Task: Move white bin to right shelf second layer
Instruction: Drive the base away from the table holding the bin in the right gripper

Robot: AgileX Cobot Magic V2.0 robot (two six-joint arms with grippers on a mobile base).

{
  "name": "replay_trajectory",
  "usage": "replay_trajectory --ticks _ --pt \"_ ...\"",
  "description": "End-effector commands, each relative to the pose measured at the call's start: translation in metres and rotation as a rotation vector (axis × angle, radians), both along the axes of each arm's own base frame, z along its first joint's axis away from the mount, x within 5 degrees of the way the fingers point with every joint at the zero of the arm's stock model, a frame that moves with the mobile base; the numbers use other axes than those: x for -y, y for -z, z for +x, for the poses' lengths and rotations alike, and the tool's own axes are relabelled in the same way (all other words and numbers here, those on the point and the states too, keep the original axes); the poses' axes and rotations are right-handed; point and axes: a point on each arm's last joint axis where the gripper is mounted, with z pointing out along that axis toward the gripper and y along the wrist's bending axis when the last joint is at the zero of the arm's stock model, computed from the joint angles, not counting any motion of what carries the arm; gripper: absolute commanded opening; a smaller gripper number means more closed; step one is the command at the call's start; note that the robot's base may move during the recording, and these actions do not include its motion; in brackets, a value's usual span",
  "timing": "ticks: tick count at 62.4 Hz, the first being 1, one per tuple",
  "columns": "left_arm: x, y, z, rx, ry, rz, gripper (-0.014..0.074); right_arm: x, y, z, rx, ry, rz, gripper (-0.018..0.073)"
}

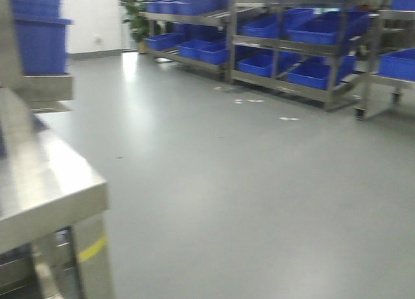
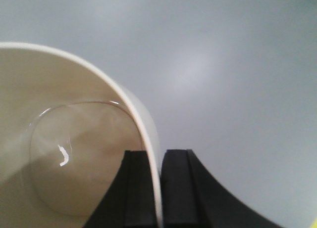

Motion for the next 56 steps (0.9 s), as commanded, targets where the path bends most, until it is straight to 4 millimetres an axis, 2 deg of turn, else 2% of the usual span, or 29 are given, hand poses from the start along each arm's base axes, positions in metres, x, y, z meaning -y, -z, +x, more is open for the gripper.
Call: replay_trajectory --ticks 1,56 --pt "-0.0006 0.0008 -0.0006 0.072 -0.005 -0.011 0.0085 0.0009 -0.0164 0.0033 0.114 0.006 -0.008 0.0057" --pt "-0.0006 0.0008 -0.0006 0.072 -0.005 -0.011 0.0085 0.0009 -0.0164 0.0033 0.114 0.006 -0.008 0.0057"
